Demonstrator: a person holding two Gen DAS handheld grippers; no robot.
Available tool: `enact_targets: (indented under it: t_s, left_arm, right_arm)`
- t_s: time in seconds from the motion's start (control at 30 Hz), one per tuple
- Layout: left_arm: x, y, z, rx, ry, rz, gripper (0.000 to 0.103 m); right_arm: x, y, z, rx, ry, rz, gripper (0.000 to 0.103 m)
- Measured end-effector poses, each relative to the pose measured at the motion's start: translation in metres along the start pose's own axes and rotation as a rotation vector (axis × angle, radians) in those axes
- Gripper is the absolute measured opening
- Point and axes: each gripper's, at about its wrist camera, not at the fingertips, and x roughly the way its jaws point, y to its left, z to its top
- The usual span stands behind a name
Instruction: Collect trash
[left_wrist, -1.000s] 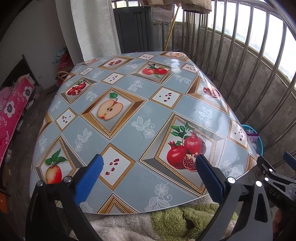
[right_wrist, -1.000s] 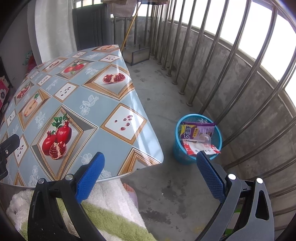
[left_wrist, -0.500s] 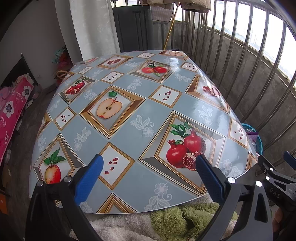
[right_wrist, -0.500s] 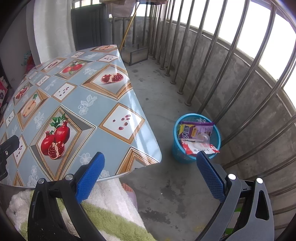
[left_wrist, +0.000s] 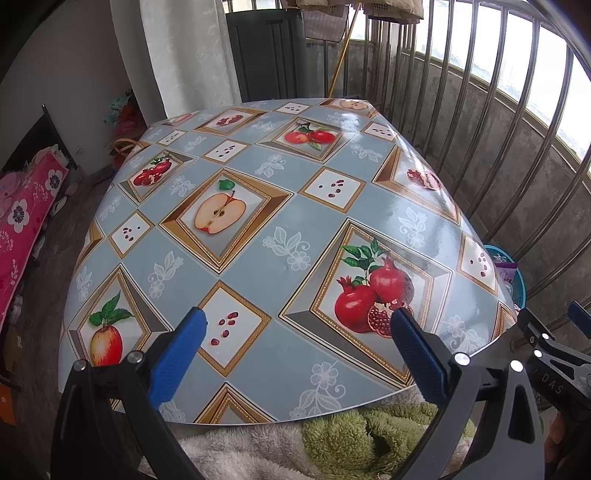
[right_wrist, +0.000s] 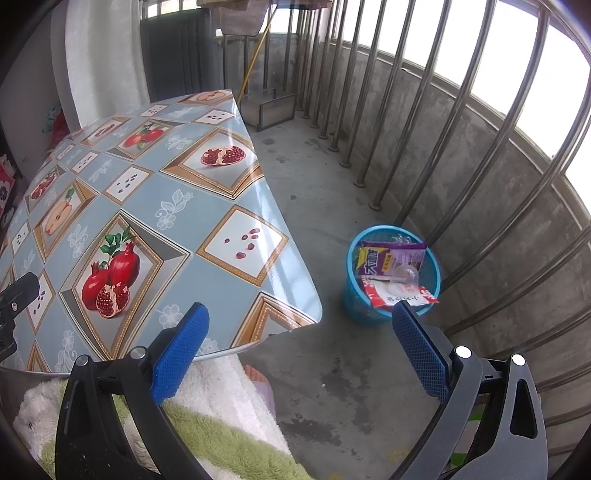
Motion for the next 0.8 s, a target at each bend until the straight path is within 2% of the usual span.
enact_targets:
  t_s: [0.8]
  left_arm:
    - [0.0012, 0.0014, -0.002, -0.006, 0.009, 0.006, 0.097]
  right_arm:
    - [-0.0001, 0.0017, -0.0015, 0.002, 0.001, 0.0, 0.095]
